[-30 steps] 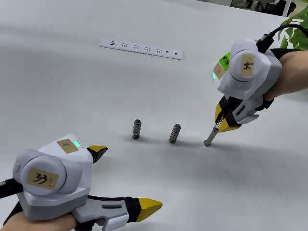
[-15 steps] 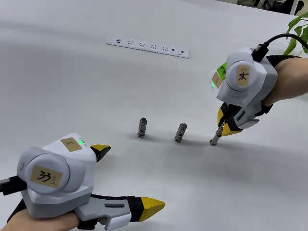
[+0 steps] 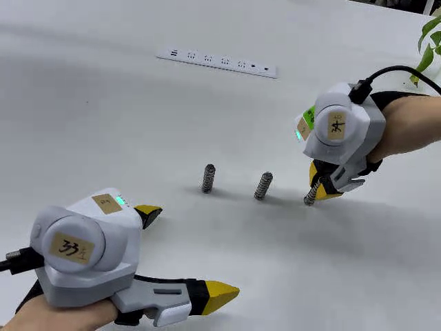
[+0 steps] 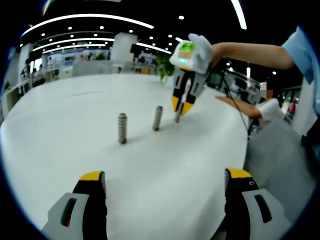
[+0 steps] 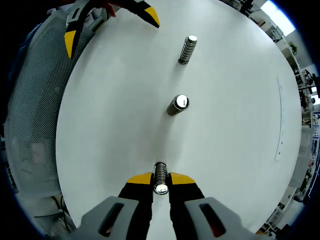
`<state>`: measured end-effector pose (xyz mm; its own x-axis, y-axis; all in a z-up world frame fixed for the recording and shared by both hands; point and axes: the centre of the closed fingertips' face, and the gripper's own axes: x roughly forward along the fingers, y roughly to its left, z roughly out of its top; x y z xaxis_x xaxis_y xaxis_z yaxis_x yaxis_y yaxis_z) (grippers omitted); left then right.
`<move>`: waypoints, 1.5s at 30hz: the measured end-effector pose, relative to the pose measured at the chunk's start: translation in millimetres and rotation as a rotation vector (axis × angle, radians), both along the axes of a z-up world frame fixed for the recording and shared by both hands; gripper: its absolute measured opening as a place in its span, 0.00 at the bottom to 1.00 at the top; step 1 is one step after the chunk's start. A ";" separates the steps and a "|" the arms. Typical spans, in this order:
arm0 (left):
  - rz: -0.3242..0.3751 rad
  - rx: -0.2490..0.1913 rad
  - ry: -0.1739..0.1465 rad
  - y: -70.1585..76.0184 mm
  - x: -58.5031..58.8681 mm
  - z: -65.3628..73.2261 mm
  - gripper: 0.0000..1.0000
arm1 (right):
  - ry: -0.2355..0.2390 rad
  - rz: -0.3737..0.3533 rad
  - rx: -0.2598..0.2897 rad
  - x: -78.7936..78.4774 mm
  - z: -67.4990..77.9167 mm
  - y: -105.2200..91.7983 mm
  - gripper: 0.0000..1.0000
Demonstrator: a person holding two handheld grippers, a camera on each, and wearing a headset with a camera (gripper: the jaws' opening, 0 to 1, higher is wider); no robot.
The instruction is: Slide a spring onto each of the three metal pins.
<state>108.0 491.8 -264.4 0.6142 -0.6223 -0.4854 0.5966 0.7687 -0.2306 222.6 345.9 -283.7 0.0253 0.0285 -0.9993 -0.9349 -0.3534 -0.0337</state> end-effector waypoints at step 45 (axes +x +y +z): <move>0.011 0.031 -0.064 -1.9 6.1 14.0 1.00 | -0.090 -0.496 0.636 -31.9 35.2 -1.2 0.99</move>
<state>114.1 490.0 -250.4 0.6515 -0.6006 -0.4635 0.6009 0.7814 -0.1680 190.7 344.7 -248.5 0.2632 0.5548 -0.7893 -0.9620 0.2131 -0.1709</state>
